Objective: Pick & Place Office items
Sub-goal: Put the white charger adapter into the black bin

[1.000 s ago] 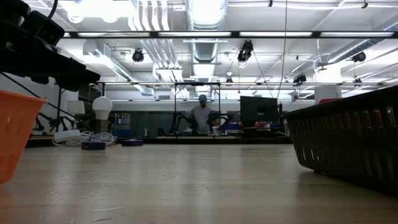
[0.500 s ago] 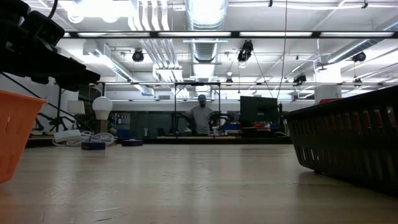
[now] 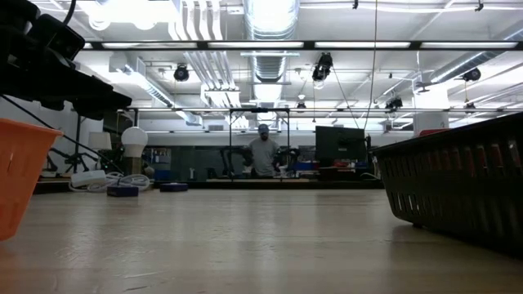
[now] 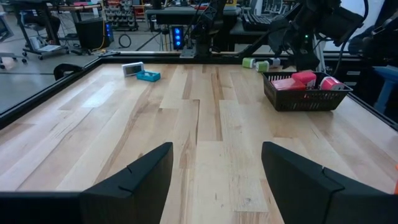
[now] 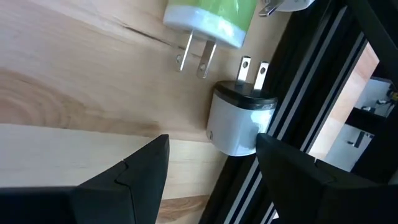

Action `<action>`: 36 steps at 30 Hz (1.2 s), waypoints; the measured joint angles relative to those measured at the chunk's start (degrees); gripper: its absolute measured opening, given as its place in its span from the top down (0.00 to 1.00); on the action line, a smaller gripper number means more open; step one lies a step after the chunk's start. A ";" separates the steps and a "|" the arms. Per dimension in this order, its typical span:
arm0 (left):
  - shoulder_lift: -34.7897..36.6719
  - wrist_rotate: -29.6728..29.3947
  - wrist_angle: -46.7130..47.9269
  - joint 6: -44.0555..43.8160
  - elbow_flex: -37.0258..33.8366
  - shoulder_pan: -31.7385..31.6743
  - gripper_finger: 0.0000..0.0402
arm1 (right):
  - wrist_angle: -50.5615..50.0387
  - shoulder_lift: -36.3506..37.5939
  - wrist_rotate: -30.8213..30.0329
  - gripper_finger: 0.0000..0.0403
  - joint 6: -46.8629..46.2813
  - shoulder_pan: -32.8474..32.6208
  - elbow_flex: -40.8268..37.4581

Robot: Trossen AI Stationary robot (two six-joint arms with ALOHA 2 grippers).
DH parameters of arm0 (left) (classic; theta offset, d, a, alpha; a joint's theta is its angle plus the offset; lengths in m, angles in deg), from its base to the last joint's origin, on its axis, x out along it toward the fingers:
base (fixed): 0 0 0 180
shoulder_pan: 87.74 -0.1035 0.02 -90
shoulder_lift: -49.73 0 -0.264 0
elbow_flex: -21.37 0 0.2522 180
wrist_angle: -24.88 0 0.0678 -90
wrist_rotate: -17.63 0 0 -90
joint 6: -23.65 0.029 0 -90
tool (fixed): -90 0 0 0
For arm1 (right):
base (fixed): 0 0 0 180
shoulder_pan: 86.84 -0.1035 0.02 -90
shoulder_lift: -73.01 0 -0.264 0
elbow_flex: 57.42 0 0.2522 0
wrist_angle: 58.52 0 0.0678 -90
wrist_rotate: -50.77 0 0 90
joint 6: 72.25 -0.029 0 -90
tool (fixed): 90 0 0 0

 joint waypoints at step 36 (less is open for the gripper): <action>0.00 0.01 0.00 0.00 0.00 0.00 0.37 | 8.35 0.70 -20.70 0.42 4.55 11.13 7.87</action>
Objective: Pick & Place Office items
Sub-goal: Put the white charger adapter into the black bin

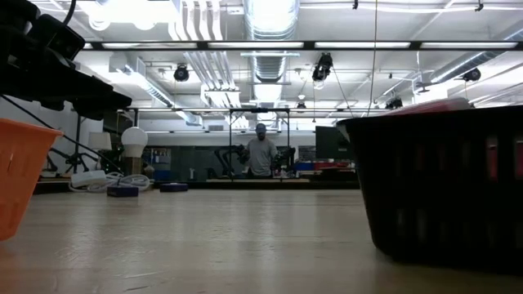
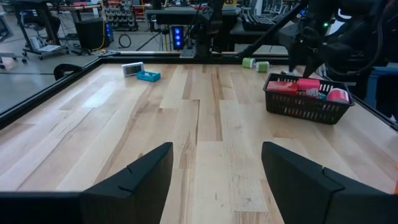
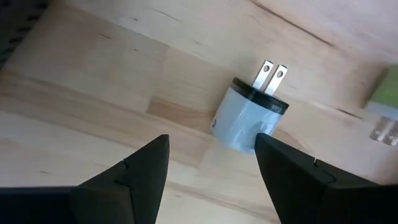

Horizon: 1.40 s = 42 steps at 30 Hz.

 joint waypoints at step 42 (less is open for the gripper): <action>-0.09 0.01 -0.01 0.00 0.00 -0.01 0.37 | -5.61 -7.06 -38.85 0.44 4.07 -5.33 5.49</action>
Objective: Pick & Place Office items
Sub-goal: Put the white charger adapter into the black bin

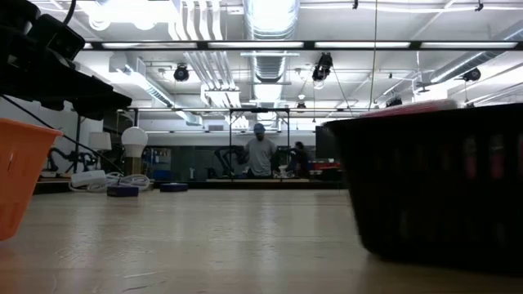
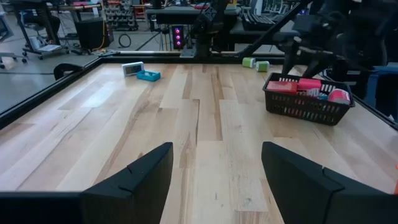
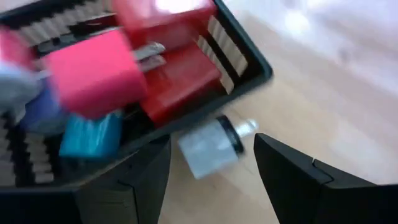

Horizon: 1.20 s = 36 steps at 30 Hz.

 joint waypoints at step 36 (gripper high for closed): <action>-0.02 0.00 0.00 -0.02 0.00 -0.01 0.37 | 11.19 -5.04 -18.09 0.44 4.67 -10.34 -13.23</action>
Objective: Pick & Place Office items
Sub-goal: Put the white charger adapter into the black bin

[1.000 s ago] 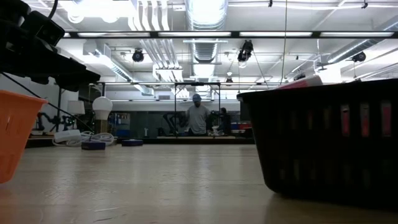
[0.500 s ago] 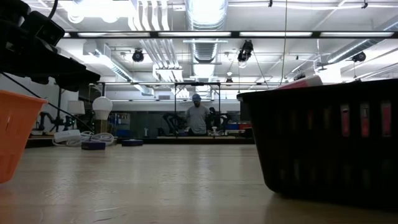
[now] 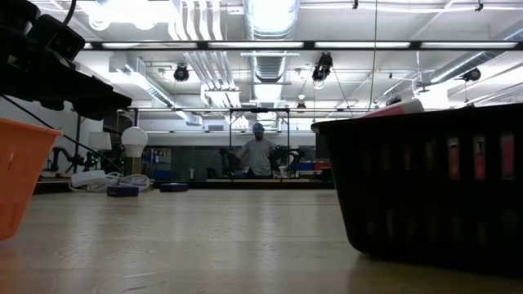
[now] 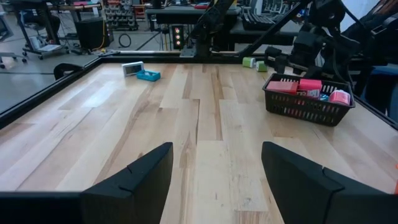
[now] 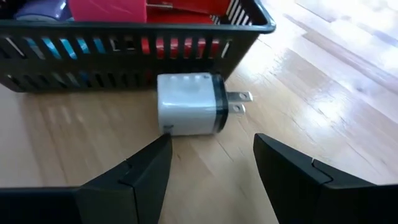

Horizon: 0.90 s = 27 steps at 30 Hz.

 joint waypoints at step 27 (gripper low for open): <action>0.00 0.00 0.00 0.02 0.00 0.00 0.37 | 4.49 -0.01 -1.89 0.44 2.70 1.74 3.35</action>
